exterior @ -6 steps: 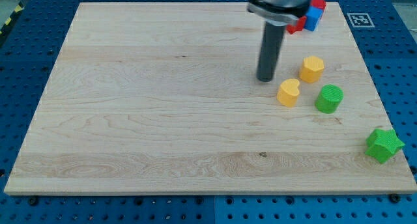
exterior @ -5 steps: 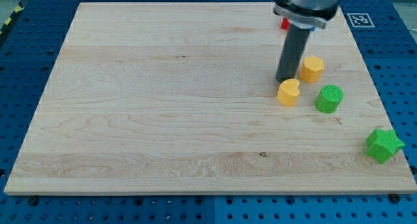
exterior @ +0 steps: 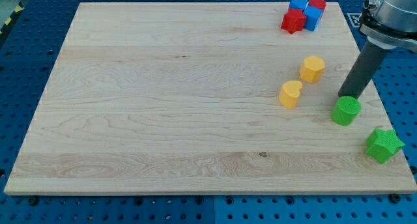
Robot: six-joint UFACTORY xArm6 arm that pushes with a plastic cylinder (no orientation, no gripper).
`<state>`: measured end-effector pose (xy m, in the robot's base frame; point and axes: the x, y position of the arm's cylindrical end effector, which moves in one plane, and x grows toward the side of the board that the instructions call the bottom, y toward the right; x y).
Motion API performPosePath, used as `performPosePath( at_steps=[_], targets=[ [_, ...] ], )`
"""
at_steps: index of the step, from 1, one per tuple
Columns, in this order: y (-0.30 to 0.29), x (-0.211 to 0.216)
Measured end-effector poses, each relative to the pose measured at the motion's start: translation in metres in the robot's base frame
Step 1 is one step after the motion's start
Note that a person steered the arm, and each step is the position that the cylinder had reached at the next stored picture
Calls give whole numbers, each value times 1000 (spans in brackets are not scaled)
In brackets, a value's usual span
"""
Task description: Slide the green circle closer to the green star
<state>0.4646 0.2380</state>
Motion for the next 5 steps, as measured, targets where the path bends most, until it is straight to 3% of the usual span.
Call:
performPosePath(
  at_steps=[5],
  targets=[
    [-20, 22]
  ],
)
